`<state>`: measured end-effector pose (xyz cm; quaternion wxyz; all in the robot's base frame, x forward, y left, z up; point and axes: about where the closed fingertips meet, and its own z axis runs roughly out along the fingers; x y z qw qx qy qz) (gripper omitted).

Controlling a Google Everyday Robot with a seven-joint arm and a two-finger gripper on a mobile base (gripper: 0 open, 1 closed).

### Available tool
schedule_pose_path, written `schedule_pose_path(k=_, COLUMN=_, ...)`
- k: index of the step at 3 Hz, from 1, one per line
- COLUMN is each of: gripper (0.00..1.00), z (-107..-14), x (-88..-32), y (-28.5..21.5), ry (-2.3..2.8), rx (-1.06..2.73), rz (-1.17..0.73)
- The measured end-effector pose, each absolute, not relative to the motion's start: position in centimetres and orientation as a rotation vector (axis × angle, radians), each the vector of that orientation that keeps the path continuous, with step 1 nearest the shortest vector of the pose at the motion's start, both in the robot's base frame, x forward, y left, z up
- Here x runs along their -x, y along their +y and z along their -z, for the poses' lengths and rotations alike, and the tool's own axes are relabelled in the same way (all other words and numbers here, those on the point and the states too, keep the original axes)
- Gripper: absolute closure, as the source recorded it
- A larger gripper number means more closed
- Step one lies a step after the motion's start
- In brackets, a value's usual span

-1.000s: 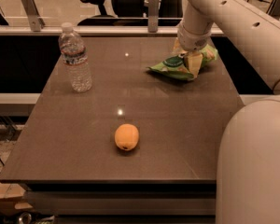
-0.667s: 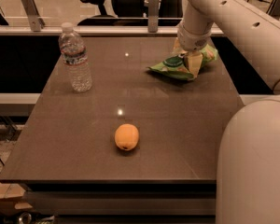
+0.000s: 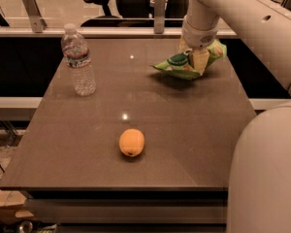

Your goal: Move green rice chip bag near orange

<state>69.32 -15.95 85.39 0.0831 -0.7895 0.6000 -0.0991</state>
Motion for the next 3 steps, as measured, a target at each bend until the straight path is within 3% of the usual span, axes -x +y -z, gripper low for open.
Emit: schedule_pose_path(k=3, gripper=1.00, z=-91.0, x=-66.6, y=-15.5, ry=1.833, rx=2.342, rz=0.427)
